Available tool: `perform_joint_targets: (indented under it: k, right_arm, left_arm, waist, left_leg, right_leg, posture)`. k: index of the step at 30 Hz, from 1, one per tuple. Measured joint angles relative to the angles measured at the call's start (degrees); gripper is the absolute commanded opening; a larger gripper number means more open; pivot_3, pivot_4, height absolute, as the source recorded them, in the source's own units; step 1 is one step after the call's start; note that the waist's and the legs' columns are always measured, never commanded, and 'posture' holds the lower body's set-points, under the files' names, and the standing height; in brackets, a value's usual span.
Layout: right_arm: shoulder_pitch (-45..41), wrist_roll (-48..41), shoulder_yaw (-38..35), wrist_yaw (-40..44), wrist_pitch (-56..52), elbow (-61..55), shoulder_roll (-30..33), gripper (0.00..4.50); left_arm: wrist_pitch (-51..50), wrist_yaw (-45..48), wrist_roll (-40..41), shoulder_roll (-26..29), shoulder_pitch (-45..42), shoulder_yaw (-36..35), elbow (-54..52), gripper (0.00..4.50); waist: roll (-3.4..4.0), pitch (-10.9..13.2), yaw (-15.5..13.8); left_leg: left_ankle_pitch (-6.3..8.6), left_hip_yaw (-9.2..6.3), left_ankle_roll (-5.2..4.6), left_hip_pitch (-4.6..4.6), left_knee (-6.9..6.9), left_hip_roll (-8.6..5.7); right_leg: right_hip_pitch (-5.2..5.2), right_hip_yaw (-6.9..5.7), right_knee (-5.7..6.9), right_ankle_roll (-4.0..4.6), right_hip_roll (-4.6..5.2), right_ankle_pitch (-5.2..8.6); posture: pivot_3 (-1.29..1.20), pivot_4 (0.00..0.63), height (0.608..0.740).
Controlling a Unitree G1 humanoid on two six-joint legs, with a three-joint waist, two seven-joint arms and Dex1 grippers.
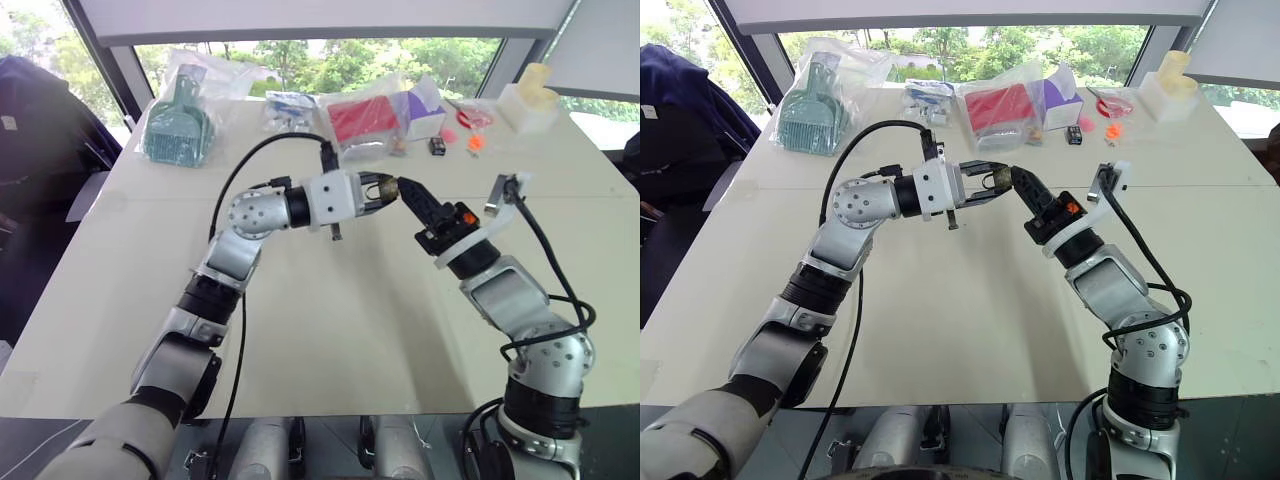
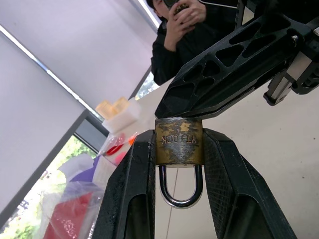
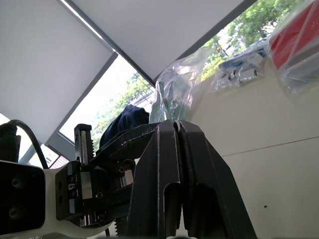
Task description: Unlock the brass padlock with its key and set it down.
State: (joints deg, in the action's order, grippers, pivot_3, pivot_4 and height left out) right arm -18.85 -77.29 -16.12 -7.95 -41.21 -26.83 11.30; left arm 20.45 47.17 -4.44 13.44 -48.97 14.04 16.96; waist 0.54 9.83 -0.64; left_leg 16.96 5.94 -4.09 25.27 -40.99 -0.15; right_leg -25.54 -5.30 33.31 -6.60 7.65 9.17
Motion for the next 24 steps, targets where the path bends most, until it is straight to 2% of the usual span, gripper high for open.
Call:
perform_joint_targets:
  k: [3,10,13,15,18,20,24]
  right_arm:
    - [-0.85,-1.88,0.13,-2.36,1.72,0.36,-1.55,0.05]
    - [-1.49,-4.41,0.36,-4.68,3.41,1.20,-1.79,0.05]
    - [-1.46,-5.46,0.68,-5.25,4.00,1.25,-1.79,0.05]
    - [-1.46,-6.11,0.72,-5.45,4.63,1.27,-1.76,0.05]
    - [-1.13,-4.86,0.62,-3.29,5.01,1.23,1.05,0.94]
    - [-0.16,-4.18,-0.33,-0.86,5.18,1.22,3.59,1.88]
    - [1.15,-2.95,-1.26,7.39,2.02,0.94,15.42,4.00]
  left_arm:
    - [10.04,-7.64,-7.79,1.16,-0.19,0.52,2.68,0.77]
    - [22.78,-23.17,-24.46,3.95,-3.56,2.52,8.32,0.77]
    - [25.40,-28.65,-28.72,4.56,-3.84,2.95,9.59,0.77]
    - [26.36,-29.78,-28.84,4.54,-4.85,3.26,11.22,0.77]
    - [25.86,-23.34,-21.27,3.45,-6.33,3.82,14.60,0.77]
    - [24.82,-18.37,-16.71,3.50,-6.62,4.47,16.38,0.77]
    - [21.48,-8.78,-9.35,3.83,-6.98,4.99,19.08,0.77]
  waist:
    - [0.01,0.00,-0.07]
    - [0.01,0.00,-0.04]
    - [0.01,0.00,-0.01]
    - [0.01,0.00,-0.12]
    - [0.01,-0.01,-0.09]
    - [0.02,0.00,0.02]
    - [0.07,0.04,0.07]
  left_leg:
    - [0.00,0.00,0.00,-0.01,0.00,0.00]
    - [0.01,0.03,-0.01,0.00,0.03,0.00]
    - [0.01,0.03,-0.01,-0.01,0.04,0.01]
    - [0.01,0.03,-0.01,0.00,0.03,0.01]
    - [0.02,0.07,-0.04,0.00,0.02,0.00]
    - [0.02,0.09,-0.04,0.00,0.03,0.01]
    - [0.04,0.11,-0.06,0.01,0.03,0.03]
  right_leg:
    - [0.01,0.00,0.00,0.00,0.01,0.00]
    - [0.01,0.00,0.00,-0.01,0.01,-0.01]
    - [0.00,0.00,0.01,-0.02,0.02,-0.01]
    - [0.01,-0.01,0.00,-0.02,0.02,-0.01]
    - [0.02,0.00,-0.03,-0.01,0.04,-0.01]
    - [0.01,0.00,-0.06,-0.02,0.04,0.00]
    - [-0.02,0.00,-0.07,-0.02,0.04,0.00]
  posture:
    - [0.00,0.150,0.735]
    - [0.00,0.150,0.735]
    - [0.00,0.150,0.735]
    - [0.00,0.150,0.735]
    - [0.00,0.150,0.735]
    - [0.00,0.150,0.735]
    - [0.00,0.150,0.735]
